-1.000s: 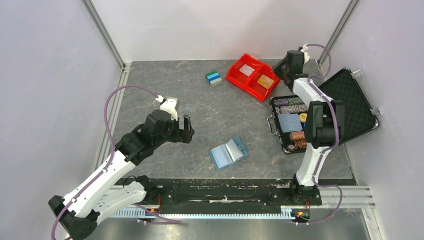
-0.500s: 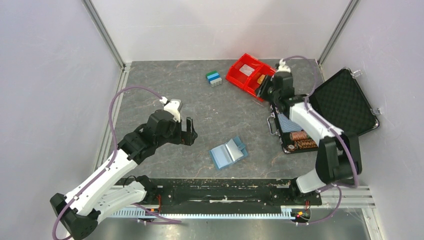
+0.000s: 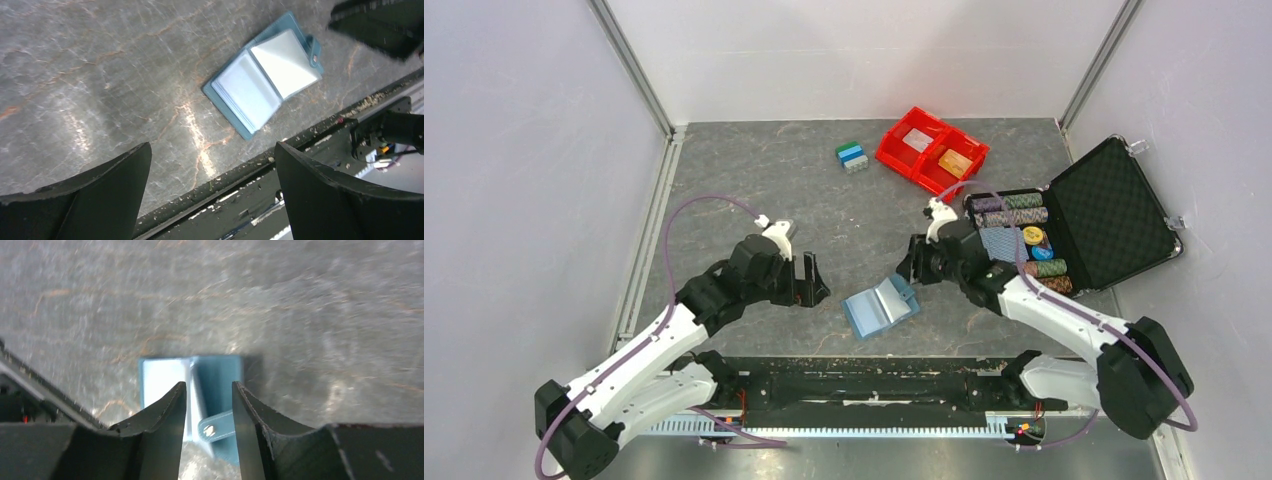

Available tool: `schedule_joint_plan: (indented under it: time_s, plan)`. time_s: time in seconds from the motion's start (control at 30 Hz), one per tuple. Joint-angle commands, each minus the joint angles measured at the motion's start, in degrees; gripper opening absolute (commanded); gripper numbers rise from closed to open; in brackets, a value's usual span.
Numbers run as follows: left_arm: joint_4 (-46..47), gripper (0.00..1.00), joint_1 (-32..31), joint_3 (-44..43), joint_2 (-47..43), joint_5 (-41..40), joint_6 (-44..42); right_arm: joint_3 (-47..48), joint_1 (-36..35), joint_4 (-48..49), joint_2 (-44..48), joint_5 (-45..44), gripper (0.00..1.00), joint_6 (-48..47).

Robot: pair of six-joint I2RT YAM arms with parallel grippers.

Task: Take the credit cards out of the card holder
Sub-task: Remove the credit card from the card holder.

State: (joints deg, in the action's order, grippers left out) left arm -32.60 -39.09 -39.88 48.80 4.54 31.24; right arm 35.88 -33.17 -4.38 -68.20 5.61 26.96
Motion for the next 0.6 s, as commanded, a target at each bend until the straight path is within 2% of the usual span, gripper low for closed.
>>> schedule_joint_plan:
  time_s: [0.0,0.27,0.43,0.57]
  plan:
    - [-0.27,0.99,0.07,-2.85,-2.28,-7.53,0.44,-1.75,-7.08,2.73,3.9,-4.27,0.43,1.48]
    - [-4.09,1.0,0.07,-7.23,-3.86,-14.32,-5.16,2.7,-21.12,-0.38,-1.26,-17.95,0.6,-0.54]
    - [-5.24,1.0,0.08,-7.41,-6.29,-18.98,-5.39,5.78,-27.14,-0.28,-7.33,-20.84,0.73,-0.23]
    - [-6.25,1.0,0.07,-7.52,-8.32,-21.42,-4.78,9.51,-31.26,-3.39,-13.08,-24.78,0.76,-0.03]
